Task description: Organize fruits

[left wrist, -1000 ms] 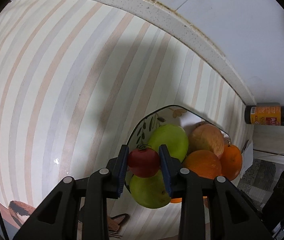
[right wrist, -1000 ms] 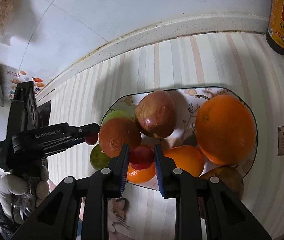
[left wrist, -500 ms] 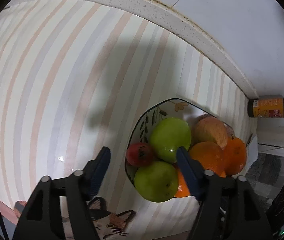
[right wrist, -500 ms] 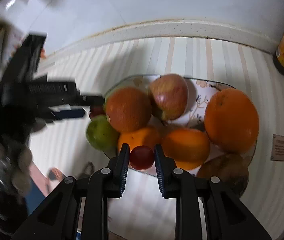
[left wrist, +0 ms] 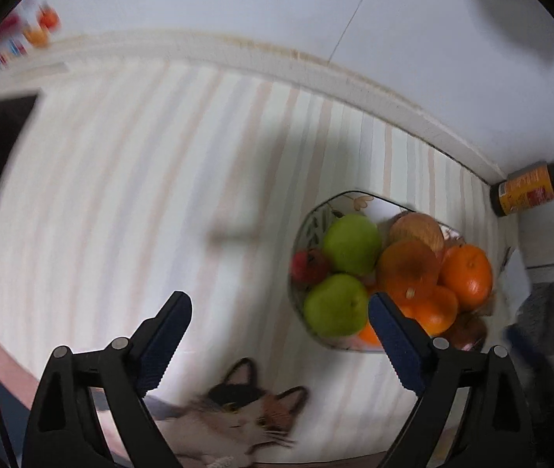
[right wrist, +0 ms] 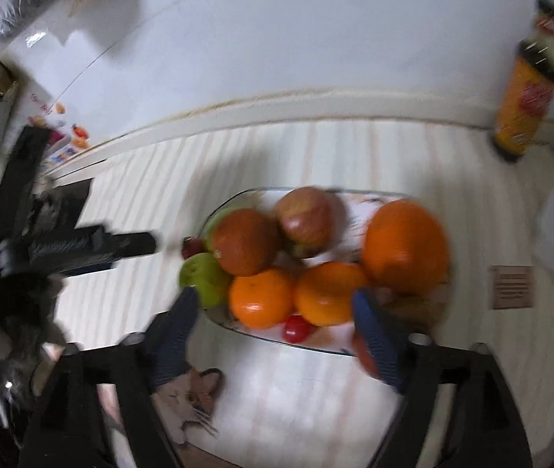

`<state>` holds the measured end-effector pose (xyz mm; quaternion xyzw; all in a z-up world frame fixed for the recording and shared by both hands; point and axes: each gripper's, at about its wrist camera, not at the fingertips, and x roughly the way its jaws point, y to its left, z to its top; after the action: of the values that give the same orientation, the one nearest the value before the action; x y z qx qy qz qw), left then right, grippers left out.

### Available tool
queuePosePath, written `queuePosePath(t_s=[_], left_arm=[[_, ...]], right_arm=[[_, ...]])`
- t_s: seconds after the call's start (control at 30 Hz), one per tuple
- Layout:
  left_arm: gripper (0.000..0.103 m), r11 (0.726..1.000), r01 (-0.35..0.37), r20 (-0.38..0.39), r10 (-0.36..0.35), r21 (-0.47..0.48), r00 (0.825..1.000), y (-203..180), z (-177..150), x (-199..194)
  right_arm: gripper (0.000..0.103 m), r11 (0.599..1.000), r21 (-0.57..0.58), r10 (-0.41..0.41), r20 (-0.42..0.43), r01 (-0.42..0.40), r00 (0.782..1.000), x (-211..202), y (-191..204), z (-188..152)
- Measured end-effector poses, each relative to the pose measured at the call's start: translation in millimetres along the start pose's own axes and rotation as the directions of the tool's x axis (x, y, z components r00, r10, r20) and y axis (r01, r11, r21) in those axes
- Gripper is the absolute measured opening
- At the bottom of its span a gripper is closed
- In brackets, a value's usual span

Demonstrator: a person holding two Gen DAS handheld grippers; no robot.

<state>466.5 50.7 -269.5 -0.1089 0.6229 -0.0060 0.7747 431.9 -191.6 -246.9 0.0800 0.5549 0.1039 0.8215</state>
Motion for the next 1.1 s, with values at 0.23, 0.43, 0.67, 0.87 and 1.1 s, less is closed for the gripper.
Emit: queuePosePath(t_s=[0.23,0.43,0.67,0.87,1.1], left_arm=[[0.093,0.987,-0.136,0.178,0.119,0.088,0.977,-12,-61,-63],[0.093,0.982,-0.145,0.256,0.111,0.121,0.960,-27,-104,-102],[0.093,0.979,-0.125,0.334,0.066,0.158,0.940,-43,-143,-148],[0.093,0.971,-0.114,0.393,0.024,0.208,0.919,-53,-178,-185],[0.093,0.964,-0.092,0.443,-0.030,0.250,0.896,-51,-218,-226]], right_arm=[[0.096,0.982,-0.011,-0.187,0.021,0.187,0.982,-40,-5,-30],[0.096,0.978,0.036,-0.209,0.063,0.207,0.976,-83,-14,-58],[0.097,0.973,0.055,-0.229,0.157,0.223,0.961,-147,-3,-88],[0.097,0.972,0.055,-0.235,0.230,0.229,0.944,-200,16,-120],[0.097,0.971,0.075,-0.240,0.306,0.228,0.921,-255,37,-162]])
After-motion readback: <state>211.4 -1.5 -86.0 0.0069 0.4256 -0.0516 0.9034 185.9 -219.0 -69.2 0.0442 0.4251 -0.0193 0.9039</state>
